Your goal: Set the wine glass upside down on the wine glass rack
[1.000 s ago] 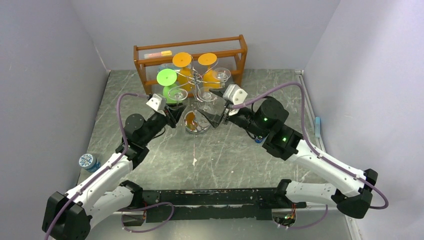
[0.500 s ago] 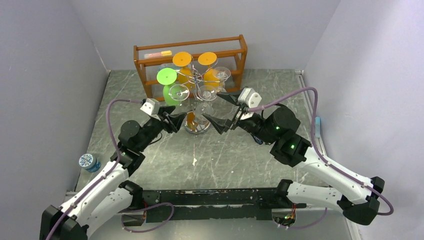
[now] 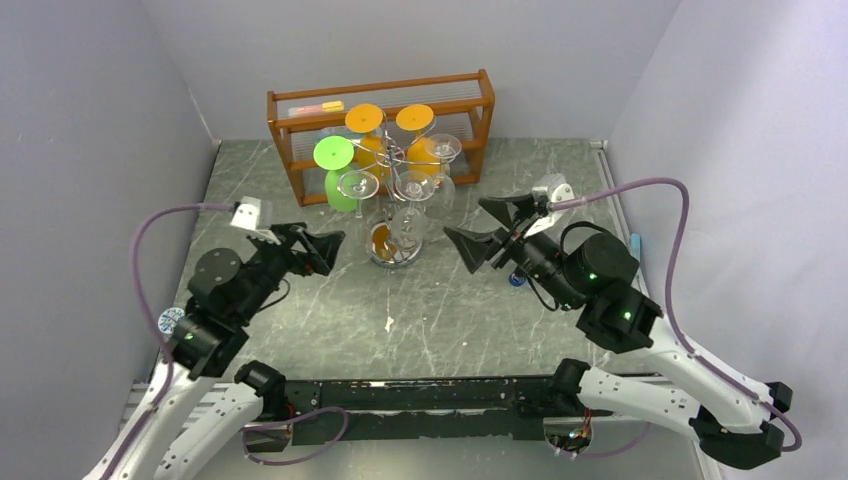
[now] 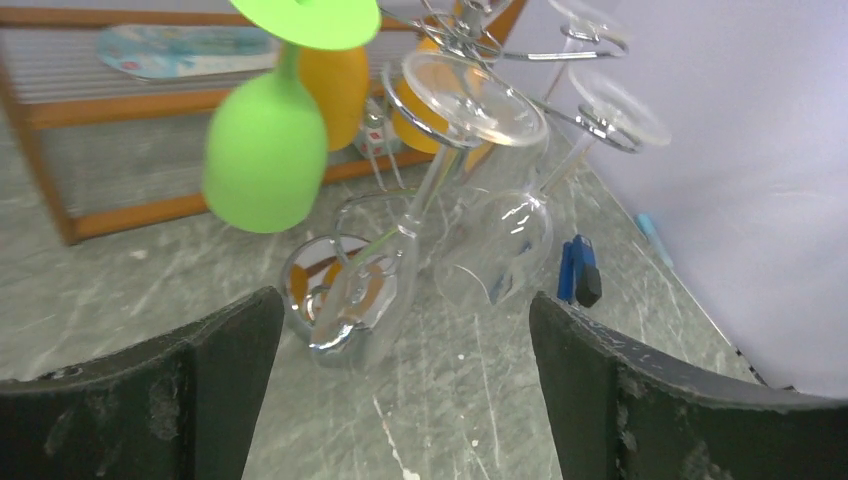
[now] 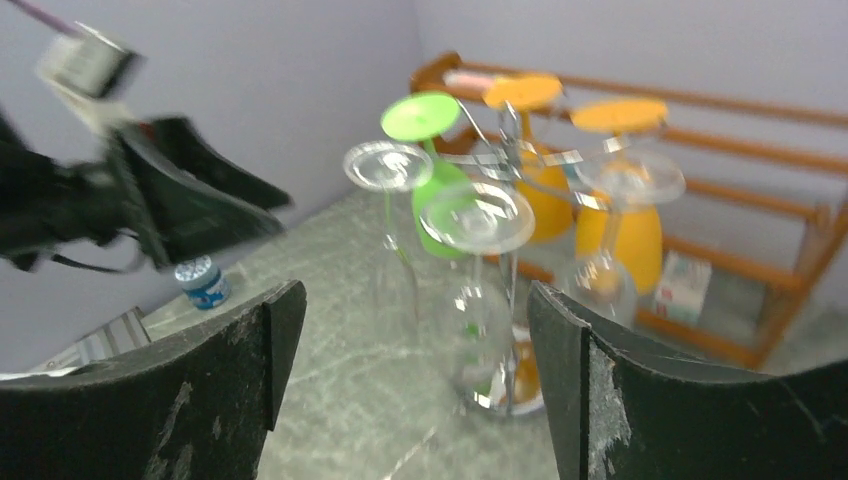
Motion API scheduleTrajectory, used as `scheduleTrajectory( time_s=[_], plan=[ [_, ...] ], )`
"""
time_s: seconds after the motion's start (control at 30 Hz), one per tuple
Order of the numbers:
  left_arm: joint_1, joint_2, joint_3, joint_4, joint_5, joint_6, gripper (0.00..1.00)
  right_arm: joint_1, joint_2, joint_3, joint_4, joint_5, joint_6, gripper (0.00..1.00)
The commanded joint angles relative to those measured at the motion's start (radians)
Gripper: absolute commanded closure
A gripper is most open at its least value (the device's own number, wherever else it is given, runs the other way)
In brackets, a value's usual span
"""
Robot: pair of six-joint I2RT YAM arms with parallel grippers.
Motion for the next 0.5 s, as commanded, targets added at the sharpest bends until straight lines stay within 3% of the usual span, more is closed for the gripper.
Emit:
scheduleTrajectory(
  time_s=[0.0,0.23,0.33,0.47],
  plan=[
    [0.005,-0.039,0.179,-0.416,-0.162,0.003,0.03,0.002,-0.067,0.009,-0.325,0.217,0.219,0.15],
    [0.006,-0.022,0.429,-0.74,-0.308,0.099,0.04,0.002,-0.13,0.033,-0.696,0.48,0.467,0.08],
    [0.005,-0.018,0.529,-0.818,-0.361,0.118,0.04,0.003,-0.137,0.058,-0.812,0.559,0.525,0.01],
    [0.006,-0.039,0.632,-0.88,-0.443,0.151,0.03,0.002,-0.125,0.146,-0.956,0.613,0.591,0.0]
  ],
)
